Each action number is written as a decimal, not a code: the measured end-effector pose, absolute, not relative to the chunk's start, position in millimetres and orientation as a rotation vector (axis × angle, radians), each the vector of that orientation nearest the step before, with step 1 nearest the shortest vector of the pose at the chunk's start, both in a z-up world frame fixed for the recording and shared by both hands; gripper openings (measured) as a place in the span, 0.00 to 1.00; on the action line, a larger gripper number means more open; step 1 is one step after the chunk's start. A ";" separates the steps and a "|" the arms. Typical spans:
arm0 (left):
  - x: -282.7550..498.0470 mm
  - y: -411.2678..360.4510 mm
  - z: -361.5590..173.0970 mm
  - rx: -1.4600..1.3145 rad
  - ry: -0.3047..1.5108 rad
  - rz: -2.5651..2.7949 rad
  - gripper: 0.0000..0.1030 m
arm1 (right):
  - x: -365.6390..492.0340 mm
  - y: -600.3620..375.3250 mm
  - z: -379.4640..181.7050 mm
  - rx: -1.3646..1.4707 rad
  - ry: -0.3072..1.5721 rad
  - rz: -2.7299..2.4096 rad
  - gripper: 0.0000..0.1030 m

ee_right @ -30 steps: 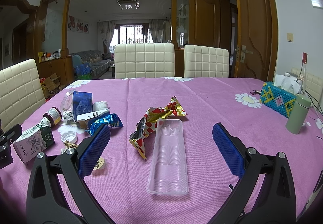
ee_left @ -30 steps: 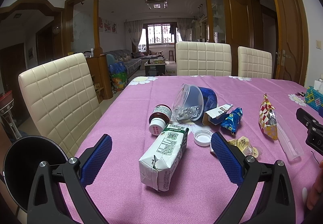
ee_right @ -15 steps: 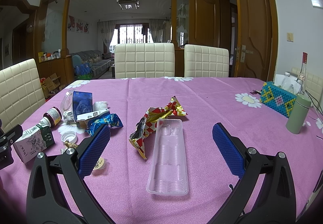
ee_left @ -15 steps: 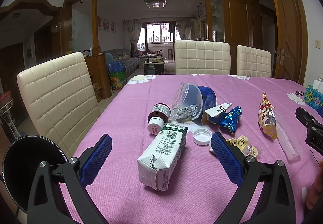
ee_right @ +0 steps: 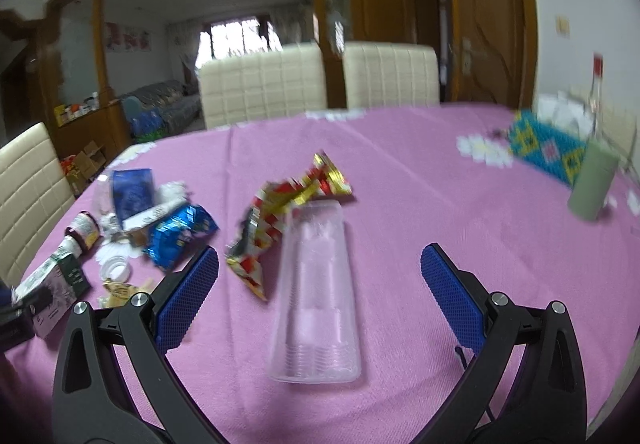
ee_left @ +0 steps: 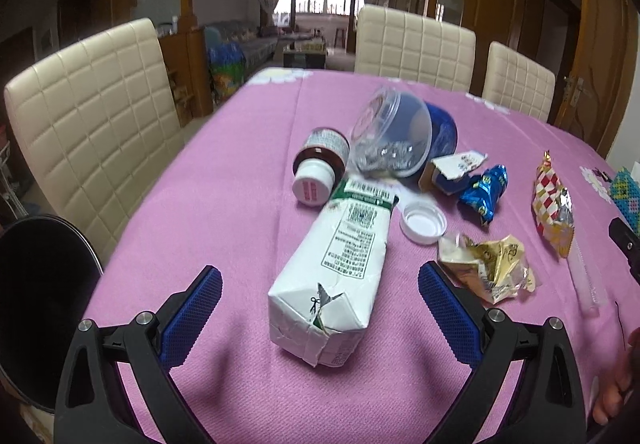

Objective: Collect trash
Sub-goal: 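Grasp the white milk carton with the left tool while the right tool grasps the clear plastic tray, then carry the carton over the black bin and open the left tool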

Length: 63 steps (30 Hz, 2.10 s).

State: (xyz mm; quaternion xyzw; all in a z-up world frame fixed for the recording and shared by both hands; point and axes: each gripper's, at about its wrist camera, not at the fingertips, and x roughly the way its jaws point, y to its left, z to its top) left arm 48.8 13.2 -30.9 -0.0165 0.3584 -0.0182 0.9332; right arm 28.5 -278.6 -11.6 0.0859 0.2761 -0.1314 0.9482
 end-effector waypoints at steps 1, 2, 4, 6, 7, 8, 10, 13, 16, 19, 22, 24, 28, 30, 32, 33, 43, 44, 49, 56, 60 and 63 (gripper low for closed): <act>49.8 11.8 -32.7 -0.029 0.745 -0.042 0.93 | 32.2 -283.3 -15.3 0.193 0.589 -0.271 0.97; 49.7 9.9 -33.6 -0.023 0.751 -0.049 0.93 | 36.2 -286.7 -18.2 0.210 0.618 -0.268 0.97; 50.2 7.3 -33.9 -0.011 0.756 -0.055 0.93 | 43.5 -289.5 -25.0 0.228 0.672 -0.261 0.97; 51.0 5.4 -34.9 -0.006 0.769 -0.059 0.93 | 48.2 -286.8 -28.7 0.217 0.707 -0.258 0.97; 53.1 4.3 -35.9 -0.004 0.781 -0.060 0.93 | 50.5 -283.0 -30.5 0.202 0.727 -0.256 0.97; 54.7 3.6 -36.6 -0.004 0.789 -0.062 0.93 | 53.5 -282.1 -31.6 0.195 0.739 -0.254 0.97; 57.3 2.2 -38.9 0.001 0.806 -0.067 0.89 | 58.0 -276.8 -35.9 0.177 0.780 -0.251 0.97; 64.1 2.0 -45.2 -0.003 0.855 -0.078 0.71 | 63.7 -276.4 -41.2 0.174 0.831 -0.231 0.96; 66.0 3.8 -47.3 -0.018 0.871 -0.093 0.50 | 69.0 -279.8 -48.1 0.200 0.885 -0.215 0.79; 65.3 7.6 -46.8 -0.042 0.866 -0.099 0.39 | 65.2 -281.2 -49.8 0.216 0.858 -0.200 0.48; 63.3 12.2 -44.9 -0.075 0.854 -0.109 0.39 | 61.9 -288.8 -52.1 0.267 0.842 -0.177 0.43; 61.4 12.2 -41.9 -0.077 0.836 -0.109 0.38 | 62.3 -289.5 -50.4 0.279 0.842 -0.171 0.42; 56.6 14.5 -36.5 -0.085 0.799 -0.097 0.38 | 57.3 -284.7 -44.3 0.271 0.800 -0.143 0.42; 55.0 16.6 -34.2 -0.093 0.784 -0.089 0.38 | 55.8 -283.1 -39.0 0.262 0.783 -0.150 0.42; 52.3 17.1 -31.4 -0.093 0.764 -0.081 0.38 | 50.5 -280.0 -32.1 0.240 0.742 -0.168 0.42; 50.2 17.6 -29.4 -0.090 0.748 -0.076 0.38 | 48.2 -276.6 -29.1 0.220 0.724 -0.172 0.42; 21.2 19.2 -7.6 0.008 0.576 0.012 0.38 | 38.3 -206.6 -8.1 -0.029 0.602 -0.033 0.42; 20.1 22.5 -6.9 0.014 0.573 0.022 0.38 | 40.2 -195.9 -8.8 -0.039 0.615 0.018 0.42; 10.5 47.8 -5.5 0.024 0.566 0.080 0.38 | 37.5 -144.4 -5.8 -0.120 0.602 0.204 0.42; -5.0 97.4 -2.0 0.028 0.557 0.209 0.38 | 32.9 -82.1 11.0 -0.155 0.629 0.444 0.42; -13.9 125.5 -3.1 0.022 0.567 0.285 0.38 | 34.4 -46.1 16.4 -0.156 0.647 0.541 0.42; -17.8 146.3 -6.0 0.012 0.585 0.333 0.39 | 33.1 -21.2 16.1 -0.170 0.650 0.596 0.42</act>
